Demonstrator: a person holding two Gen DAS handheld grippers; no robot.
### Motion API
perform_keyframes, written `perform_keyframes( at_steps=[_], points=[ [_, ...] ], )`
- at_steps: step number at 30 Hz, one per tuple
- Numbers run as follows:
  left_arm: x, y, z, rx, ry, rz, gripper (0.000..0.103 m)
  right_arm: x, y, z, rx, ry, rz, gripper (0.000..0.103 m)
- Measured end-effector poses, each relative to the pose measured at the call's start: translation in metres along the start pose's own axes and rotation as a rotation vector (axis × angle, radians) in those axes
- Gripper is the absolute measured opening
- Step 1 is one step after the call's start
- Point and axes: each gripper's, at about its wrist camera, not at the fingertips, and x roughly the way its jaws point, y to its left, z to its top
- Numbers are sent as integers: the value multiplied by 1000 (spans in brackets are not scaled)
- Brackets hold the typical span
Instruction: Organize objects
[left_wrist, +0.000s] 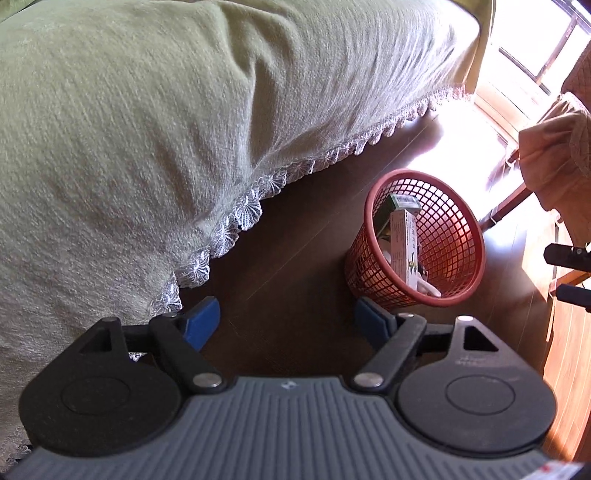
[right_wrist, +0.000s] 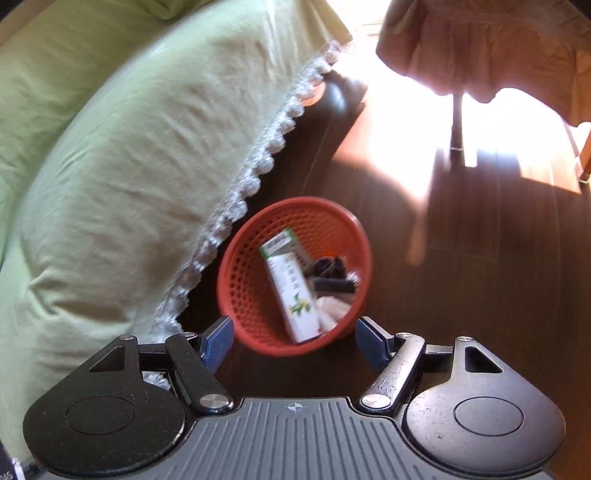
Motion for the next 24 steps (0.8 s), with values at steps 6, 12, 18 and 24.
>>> perform_keyframes(
  at_steps=[6,12,18,24],
  points=[
    [-28,6,-10,4,-78,50,81,16,44,-47,-302,62,-52,70],
    [-82,-2,-28,-12,-166,130,88,-30,60,-78,-445,18,-138,70],
    [-136,-25,-58,28,-216,129,99,-86,65,-106,-499,-21,-126,70],
    [-165,-32,-101,43,-200,138,100,-125,52,-129,-393,-42,-47,70]
  ],
)
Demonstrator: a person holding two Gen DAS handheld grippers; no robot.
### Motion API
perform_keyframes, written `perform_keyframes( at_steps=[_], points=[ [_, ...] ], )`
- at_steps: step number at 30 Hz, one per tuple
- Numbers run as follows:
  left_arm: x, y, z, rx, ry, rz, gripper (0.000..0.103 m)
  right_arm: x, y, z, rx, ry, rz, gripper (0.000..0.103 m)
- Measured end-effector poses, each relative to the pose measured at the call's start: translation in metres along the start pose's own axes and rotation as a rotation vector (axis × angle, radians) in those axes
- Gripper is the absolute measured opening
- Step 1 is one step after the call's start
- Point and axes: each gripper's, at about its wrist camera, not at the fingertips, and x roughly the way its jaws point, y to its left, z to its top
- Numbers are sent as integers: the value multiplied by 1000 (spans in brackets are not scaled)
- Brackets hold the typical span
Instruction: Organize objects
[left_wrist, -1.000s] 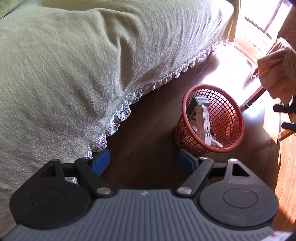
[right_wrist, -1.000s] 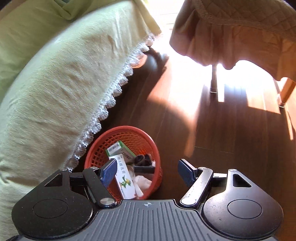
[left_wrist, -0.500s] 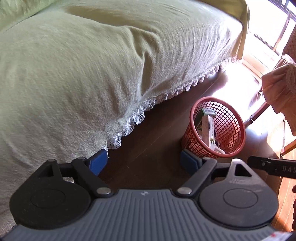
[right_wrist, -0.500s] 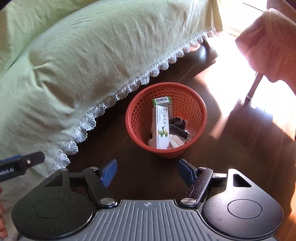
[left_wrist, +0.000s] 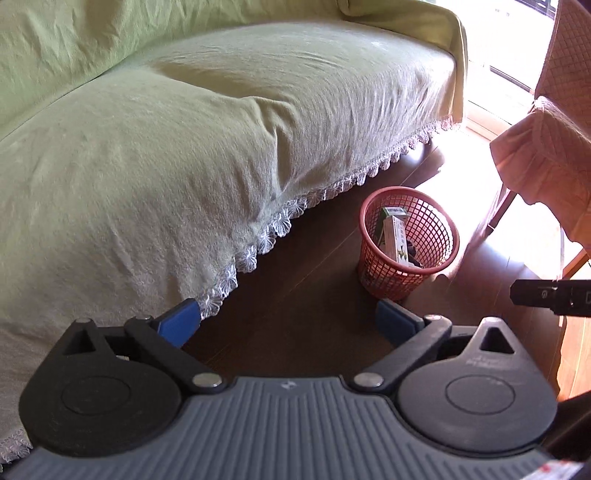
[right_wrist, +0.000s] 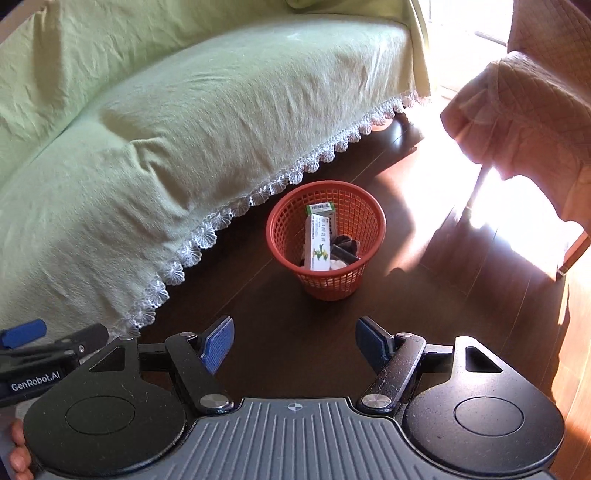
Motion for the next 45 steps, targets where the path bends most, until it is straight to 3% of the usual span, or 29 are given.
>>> perform_keyframes(
  at_steps=[4,10,18,45],
  points=[
    [-19,2,-9,4,-13,-10,100,-19,-1,-3,30,-24,60,70],
    [-42,8,-21,-2,-31,0,100,-32,11,-22,-58,-37,35,70],
    [-52,2,-26,35,-36,16,100,-40,15,-41,-79,-26,40,70],
    [-40,-3,-31,59,-2,28,100,-25,17,-42,-115,9,38,70]
  ],
)
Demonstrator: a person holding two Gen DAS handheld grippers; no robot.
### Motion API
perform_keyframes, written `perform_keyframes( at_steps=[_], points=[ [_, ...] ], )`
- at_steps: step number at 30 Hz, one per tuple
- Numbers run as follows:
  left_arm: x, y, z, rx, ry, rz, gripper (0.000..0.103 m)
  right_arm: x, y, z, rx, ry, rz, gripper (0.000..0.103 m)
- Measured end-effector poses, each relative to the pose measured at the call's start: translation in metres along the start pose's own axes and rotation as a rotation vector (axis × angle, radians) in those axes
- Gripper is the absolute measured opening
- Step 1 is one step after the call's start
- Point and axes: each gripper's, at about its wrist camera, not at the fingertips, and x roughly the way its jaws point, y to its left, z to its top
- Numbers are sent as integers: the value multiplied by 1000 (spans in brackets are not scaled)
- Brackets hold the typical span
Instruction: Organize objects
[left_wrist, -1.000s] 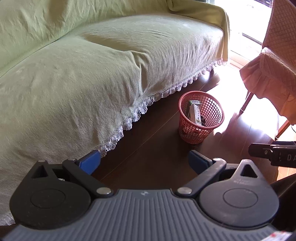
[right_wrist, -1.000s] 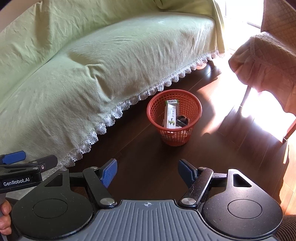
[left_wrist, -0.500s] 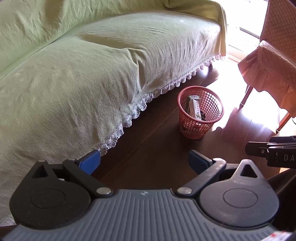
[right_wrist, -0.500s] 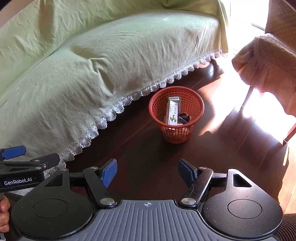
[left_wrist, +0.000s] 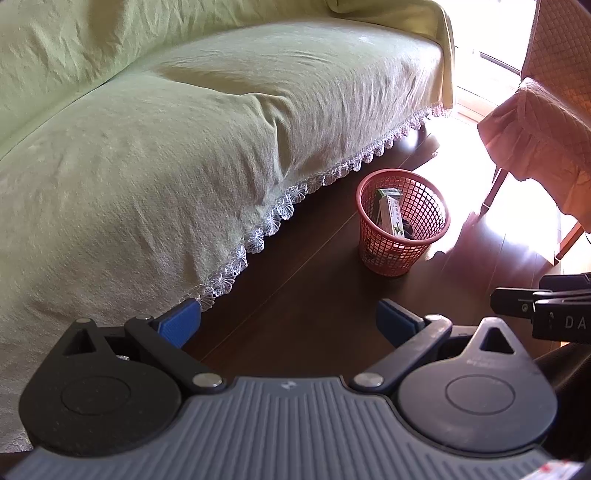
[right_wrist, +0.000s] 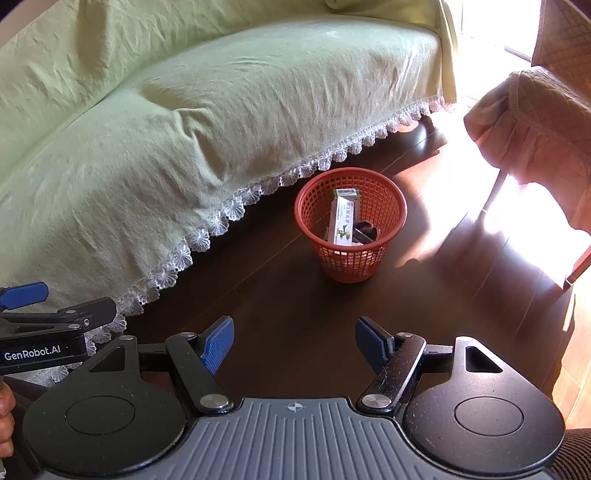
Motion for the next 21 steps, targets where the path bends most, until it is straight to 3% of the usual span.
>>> perform_keyframes(
  at_steps=[21],
  points=[
    [2,-8,2,29,-12,1,100,0,-5,-2,2,3,-3,70]
  ],
)
